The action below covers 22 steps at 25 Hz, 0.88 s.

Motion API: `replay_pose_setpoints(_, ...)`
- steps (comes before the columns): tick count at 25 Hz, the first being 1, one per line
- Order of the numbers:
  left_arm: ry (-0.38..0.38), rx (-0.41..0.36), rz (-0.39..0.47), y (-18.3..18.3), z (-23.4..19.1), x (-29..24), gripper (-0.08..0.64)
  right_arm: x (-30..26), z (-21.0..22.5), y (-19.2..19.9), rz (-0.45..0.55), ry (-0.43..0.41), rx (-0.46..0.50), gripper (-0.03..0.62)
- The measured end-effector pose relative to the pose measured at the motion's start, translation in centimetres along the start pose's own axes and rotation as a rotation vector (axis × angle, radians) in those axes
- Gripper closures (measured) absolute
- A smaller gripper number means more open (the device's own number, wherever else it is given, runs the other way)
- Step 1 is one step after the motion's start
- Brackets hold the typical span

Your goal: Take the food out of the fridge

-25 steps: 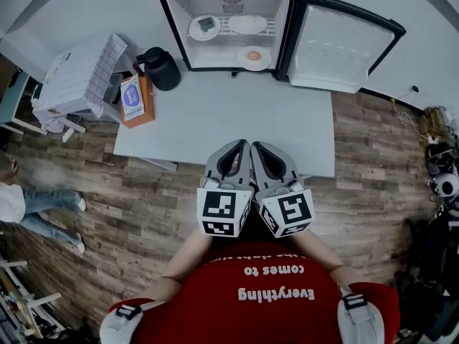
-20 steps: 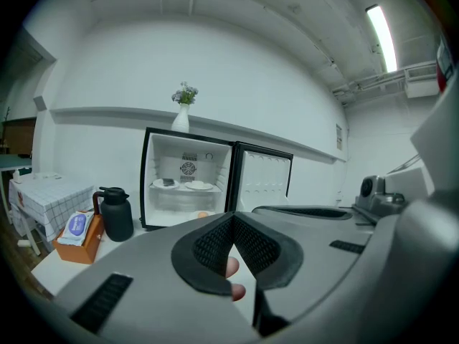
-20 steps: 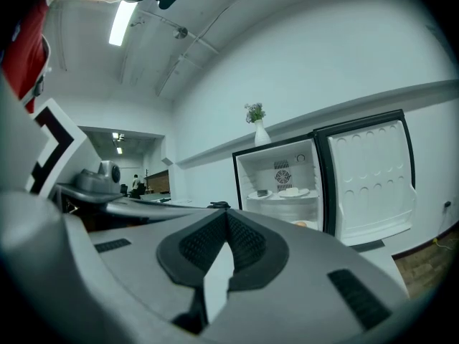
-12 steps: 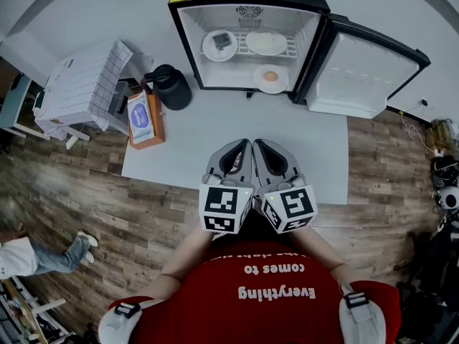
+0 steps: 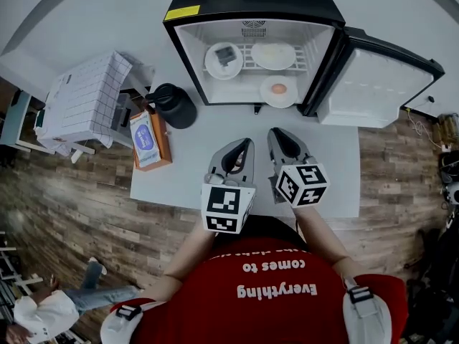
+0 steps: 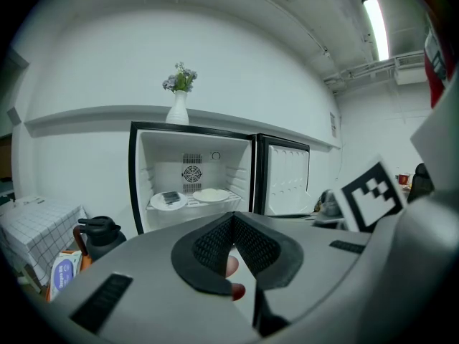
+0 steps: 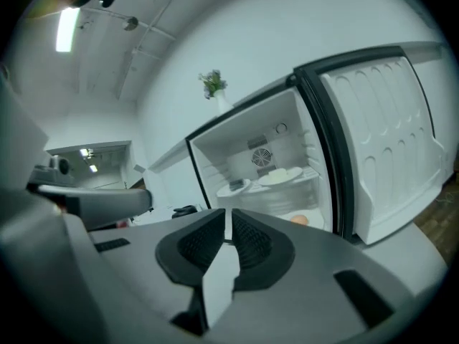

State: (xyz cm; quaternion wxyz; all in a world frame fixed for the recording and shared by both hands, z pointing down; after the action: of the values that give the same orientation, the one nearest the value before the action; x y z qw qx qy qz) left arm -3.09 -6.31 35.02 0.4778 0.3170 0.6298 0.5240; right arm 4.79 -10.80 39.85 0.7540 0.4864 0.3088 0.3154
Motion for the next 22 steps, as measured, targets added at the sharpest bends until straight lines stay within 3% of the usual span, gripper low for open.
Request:
replay_pose_setpoints(3, -0.004, 0.014, 0.0, 0.3, -0.9, -1.3, 0.554, -2.6, 4.3, 1.8, -0.052, 0.066, -0.101, 0.563)
replay_pose_setpoints(5, -0.006, 0.019, -0.01, 0.9, -1.3, -2.4, 0.554, -4.1, 6.7, 3.1, -0.085, 0.094, -0.171, 0.509)
replay_pose_setpoints(10, 0.037, 0.027, -0.039, 2.3, -1.1, -4.9, 0.554, -6.8, 11.7, 6.6, -0.148, 0.165, -0.335, 0.485)
replay_pose_setpoints(16, 0.099, 0.008, -0.072, 3.5, 0.1, -7.9, 0.554, -9.7, 17.0, 9.9, -0.182, 0.24, -0.429, 0.474)
replay_pose_setpoints(19, 0.111, 0.014, -0.085, 3.8, 0.2, -9.0, 0.554, -11.0, 19.5, 12.0, -0.151, 0.261, -0.667, 0.457)
replay_pose_setpoints(22, 0.113, 0.025, -0.1, 4.1, -0.3, -9.9, 0.554, -12.1, 21.9, 13.5, -0.03, 0.254, -0.962, 0.446)
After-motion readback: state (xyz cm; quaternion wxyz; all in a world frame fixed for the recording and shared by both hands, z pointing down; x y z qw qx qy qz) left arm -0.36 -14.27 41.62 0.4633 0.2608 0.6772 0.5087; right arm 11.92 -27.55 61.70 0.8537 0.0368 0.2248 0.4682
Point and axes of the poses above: the fingertips, and each gripper's own axes: x backward along the fingers, z to its right, y out of its underside, the point moved 2 cm from there along x, backward along the fingers, and after that the axes turned 5 degrees about -y, right-handed, at the moved point
